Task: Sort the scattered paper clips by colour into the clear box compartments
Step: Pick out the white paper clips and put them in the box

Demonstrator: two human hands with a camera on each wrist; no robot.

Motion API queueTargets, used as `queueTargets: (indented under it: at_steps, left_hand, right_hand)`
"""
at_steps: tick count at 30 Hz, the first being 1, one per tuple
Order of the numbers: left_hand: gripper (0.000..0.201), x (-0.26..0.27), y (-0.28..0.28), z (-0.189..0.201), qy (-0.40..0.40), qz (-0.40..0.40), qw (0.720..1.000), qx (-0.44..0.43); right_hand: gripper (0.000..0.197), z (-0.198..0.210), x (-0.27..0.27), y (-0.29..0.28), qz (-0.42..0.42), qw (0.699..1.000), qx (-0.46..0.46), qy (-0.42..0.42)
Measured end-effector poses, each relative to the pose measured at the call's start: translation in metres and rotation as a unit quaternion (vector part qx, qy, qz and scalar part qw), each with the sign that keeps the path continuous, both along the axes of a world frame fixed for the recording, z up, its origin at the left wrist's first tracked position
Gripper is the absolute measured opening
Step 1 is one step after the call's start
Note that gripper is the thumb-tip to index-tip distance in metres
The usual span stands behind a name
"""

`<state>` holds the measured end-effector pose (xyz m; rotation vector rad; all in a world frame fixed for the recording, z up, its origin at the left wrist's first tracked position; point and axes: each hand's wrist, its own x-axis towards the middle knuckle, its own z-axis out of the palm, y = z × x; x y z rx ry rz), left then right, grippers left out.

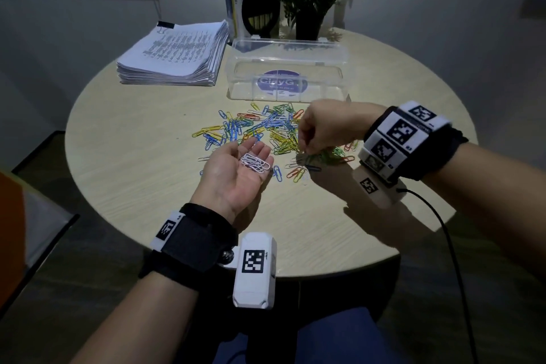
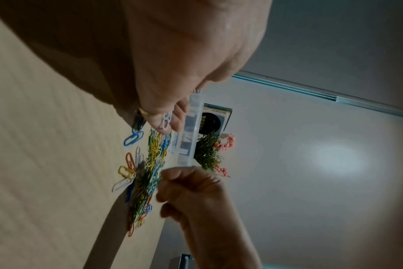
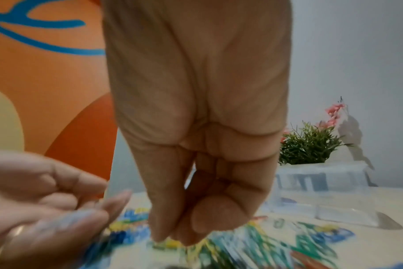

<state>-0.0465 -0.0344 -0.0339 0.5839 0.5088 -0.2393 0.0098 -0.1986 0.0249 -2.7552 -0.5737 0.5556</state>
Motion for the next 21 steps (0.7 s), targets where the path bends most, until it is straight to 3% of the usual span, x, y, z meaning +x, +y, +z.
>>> queueTargets:
  at_steps: [4, 9, 17, 21]
  left_hand:
    - [0.035, 0.001, 0.001, 0.003, 0.003, 0.006, 1.000, -0.003]
    - [0.035, 0.000, 0.000, 0.003, 0.004, 0.004, 1.000, 0.001]
    - [0.036, 0.000, 0.001, 0.001, 0.006, 0.007, 1.000, 0.005]
    - [0.035, 0.001, 0.002, 0.004, 0.004, 0.009, 1.000, 0.003]
  right_hand:
    - [0.021, -0.015, -0.011, -0.007, 0.051, 0.998, -0.036, 0.031]
    - [0.015, -0.024, -0.012, -0.007, 0.080, 0.994, -0.077, 0.007]
    - [0.013, -0.011, -0.002, -0.007, 0.029, 0.999, -0.031, -0.008]
    - [0.007, -0.019, 0.001, 0.004, 0.028, 0.998, -0.027, -0.055]
